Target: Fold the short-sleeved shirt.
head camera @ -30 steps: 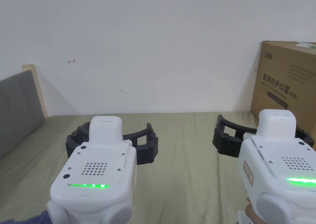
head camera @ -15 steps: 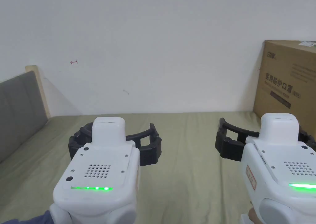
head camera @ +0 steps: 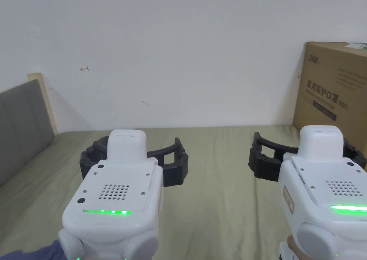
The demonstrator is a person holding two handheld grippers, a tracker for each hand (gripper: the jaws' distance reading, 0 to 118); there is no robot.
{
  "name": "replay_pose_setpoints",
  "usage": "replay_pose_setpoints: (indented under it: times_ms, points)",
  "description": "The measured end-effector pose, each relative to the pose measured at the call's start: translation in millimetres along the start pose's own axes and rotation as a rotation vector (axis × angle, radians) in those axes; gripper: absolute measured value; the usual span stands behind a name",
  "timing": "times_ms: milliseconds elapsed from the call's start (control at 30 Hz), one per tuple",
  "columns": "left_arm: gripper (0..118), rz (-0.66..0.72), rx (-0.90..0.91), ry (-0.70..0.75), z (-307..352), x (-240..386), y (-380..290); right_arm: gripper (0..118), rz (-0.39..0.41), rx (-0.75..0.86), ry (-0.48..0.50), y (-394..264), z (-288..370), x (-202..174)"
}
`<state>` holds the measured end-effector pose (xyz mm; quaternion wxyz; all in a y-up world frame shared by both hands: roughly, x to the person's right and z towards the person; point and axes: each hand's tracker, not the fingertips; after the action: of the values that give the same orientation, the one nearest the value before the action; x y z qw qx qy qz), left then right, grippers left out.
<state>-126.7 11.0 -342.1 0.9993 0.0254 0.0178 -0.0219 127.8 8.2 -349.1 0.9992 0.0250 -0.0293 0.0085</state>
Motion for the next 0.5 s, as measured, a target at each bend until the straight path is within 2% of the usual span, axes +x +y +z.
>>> replay_pose_setpoints:
  times_ms: [500]
  points:
    - [118, 0.02, -0.011, -0.009, -1.7, 2.2, 0.0, 117, 0.006, -0.001, -0.005, -0.4, 0.5, 1.7]
